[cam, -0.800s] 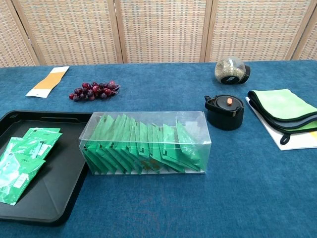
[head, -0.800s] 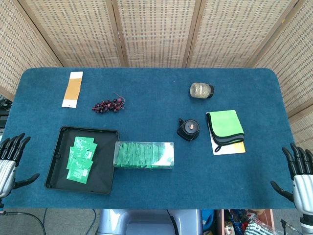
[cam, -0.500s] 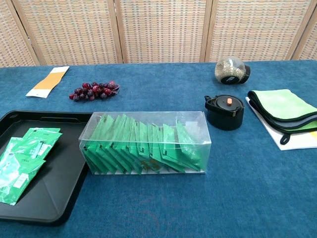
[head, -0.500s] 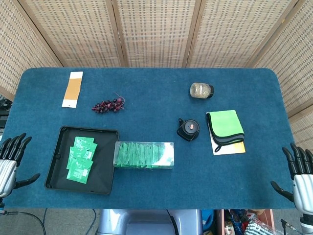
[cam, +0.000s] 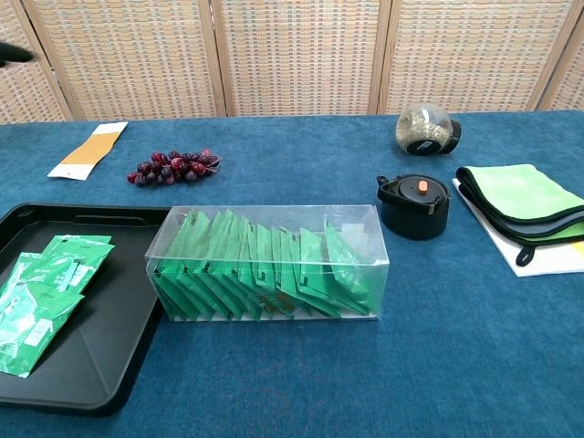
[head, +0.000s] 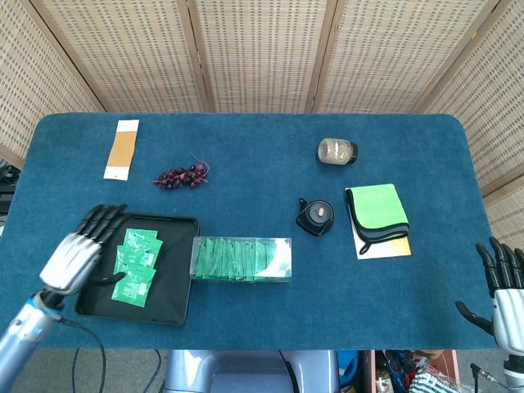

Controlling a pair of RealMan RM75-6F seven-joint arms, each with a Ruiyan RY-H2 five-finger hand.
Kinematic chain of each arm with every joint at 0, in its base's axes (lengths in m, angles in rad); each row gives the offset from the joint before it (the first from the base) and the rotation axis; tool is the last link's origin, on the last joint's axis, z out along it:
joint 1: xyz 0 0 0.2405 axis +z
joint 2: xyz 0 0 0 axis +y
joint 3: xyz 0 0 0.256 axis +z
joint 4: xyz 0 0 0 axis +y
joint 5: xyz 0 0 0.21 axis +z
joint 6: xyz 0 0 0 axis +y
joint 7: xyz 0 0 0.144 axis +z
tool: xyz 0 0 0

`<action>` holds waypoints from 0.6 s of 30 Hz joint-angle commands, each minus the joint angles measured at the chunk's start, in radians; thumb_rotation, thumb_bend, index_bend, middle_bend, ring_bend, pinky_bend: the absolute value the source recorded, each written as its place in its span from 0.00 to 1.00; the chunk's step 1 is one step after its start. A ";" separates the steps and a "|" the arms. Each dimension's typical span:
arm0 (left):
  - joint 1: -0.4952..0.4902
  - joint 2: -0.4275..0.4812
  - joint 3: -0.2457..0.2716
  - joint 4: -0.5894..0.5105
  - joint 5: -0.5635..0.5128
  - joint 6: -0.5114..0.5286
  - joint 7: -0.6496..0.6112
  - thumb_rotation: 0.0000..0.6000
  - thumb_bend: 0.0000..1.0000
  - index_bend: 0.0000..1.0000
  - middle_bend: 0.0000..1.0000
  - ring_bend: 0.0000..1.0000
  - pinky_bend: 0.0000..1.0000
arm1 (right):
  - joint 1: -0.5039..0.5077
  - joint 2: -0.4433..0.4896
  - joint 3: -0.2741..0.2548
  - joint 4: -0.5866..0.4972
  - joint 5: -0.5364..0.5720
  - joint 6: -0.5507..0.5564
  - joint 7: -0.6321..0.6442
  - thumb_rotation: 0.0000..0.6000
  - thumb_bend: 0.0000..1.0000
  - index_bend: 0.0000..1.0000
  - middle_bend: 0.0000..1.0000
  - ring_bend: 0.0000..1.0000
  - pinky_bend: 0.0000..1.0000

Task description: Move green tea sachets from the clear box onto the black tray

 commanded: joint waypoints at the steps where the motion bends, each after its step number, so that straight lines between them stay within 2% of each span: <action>1: -0.151 -0.037 -0.054 -0.019 0.015 -0.167 0.015 1.00 0.07 0.00 0.00 0.00 0.00 | 0.006 -0.001 0.008 0.001 0.021 -0.017 -0.005 1.00 0.00 0.00 0.00 0.00 0.00; 9: -0.279 -0.137 -0.088 -0.015 -0.087 -0.358 0.128 1.00 0.08 0.00 0.00 0.00 0.00 | 0.013 -0.006 0.019 0.014 0.066 -0.048 -0.008 1.00 0.00 0.00 0.00 0.00 0.00; 18: -0.348 -0.238 -0.090 0.024 -0.170 -0.435 0.177 1.00 0.07 0.00 0.00 0.00 0.00 | 0.021 -0.011 0.025 0.028 0.095 -0.077 0.001 1.00 0.00 0.00 0.00 0.00 0.00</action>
